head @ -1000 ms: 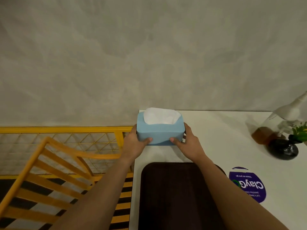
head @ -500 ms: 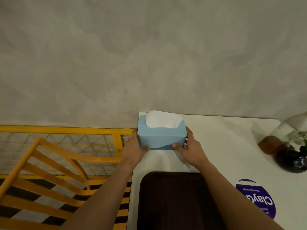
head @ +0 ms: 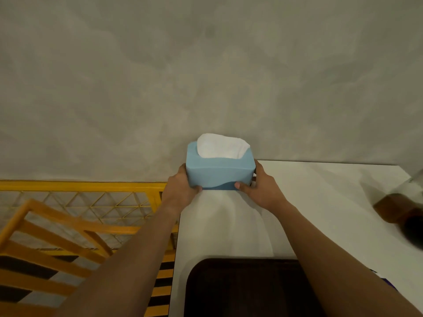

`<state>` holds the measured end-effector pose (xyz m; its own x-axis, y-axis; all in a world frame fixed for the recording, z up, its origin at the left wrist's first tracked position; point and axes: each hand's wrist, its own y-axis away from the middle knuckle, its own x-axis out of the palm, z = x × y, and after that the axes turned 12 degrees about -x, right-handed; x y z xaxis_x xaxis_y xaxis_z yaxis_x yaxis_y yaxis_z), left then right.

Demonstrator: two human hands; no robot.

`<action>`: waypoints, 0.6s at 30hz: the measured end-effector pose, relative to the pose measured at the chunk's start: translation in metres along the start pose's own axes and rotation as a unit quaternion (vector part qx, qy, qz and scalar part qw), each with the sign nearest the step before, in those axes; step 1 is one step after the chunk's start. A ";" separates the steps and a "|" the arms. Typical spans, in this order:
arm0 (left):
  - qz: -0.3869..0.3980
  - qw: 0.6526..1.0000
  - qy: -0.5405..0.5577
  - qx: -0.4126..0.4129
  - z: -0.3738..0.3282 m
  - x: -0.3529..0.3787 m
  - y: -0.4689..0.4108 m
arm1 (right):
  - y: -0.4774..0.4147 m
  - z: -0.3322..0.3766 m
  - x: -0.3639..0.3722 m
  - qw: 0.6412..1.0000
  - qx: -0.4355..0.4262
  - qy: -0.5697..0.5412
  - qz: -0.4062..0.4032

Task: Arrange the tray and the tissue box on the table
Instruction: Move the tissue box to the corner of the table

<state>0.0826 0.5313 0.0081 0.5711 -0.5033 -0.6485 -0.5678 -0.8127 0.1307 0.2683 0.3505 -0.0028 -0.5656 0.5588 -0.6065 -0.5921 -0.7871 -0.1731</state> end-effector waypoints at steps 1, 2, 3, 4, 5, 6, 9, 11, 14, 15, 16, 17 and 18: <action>-0.002 1.000 0.003 0.002 0.000 0.001 -0.003 | -0.004 -0.002 0.000 1.000 0.002 0.009 0.003; -0.004 1.000 0.006 0.004 0.000 0.002 -0.007 | -0.008 -0.004 -0.001 1.000 0.003 0.017 0.005; -0.005 1.000 0.011 0.006 0.000 0.004 -0.009 | -0.011 -0.006 -0.001 1.000 0.003 0.022 0.006; -0.006 1.000 0.015 0.006 0.000 0.005 -0.012 | -0.013 -0.008 -0.001 1.000 0.003 0.026 0.007; -0.006 1.000 0.017 0.005 0.001 0.006 -0.013 | -0.015 -0.009 -0.001 1.000 0.003 0.030 0.007; -0.007 1.000 0.019 0.003 0.001 0.007 -0.014 | -0.016 -0.010 -0.001 0.999 0.004 0.034 0.007; -0.010 0.999 0.030 -0.002 0.003 0.007 -0.016 | -0.017 -0.014 0.002 0.998 0.005 0.058 0.009; -0.008 0.999 0.038 -0.005 0.004 0.006 -0.017 | -0.016 -0.015 0.004 0.998 0.007 0.068 0.010; -0.008 0.999 0.042 -0.012 0.005 0.006 -0.017 | -0.016 -0.015 0.004 0.997 0.006 0.073 0.006; -0.008 0.999 0.043 -0.016 0.005 0.006 -0.016 | -0.016 -0.014 0.005 0.997 0.004 0.075 0.007; -0.010 0.999 0.046 -0.020 0.006 0.006 -0.016 | -0.016 -0.014 0.006 0.997 0.003 0.076 0.007; -0.012 0.998 0.049 -0.024 0.007 0.007 -0.016 | -0.015 -0.014 0.006 0.997 0.001 0.077 0.007; -0.013 0.998 0.051 -0.027 0.007 0.007 -0.015 | -0.015 -0.014 0.007 0.997 0.000 0.079 0.007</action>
<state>0.0906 0.5422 -0.0036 0.6435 -0.5075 -0.5730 -0.5212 -0.8388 0.1575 0.2812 0.3627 -0.0151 -0.4764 0.5001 -0.7232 -0.5854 -0.7941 -0.1635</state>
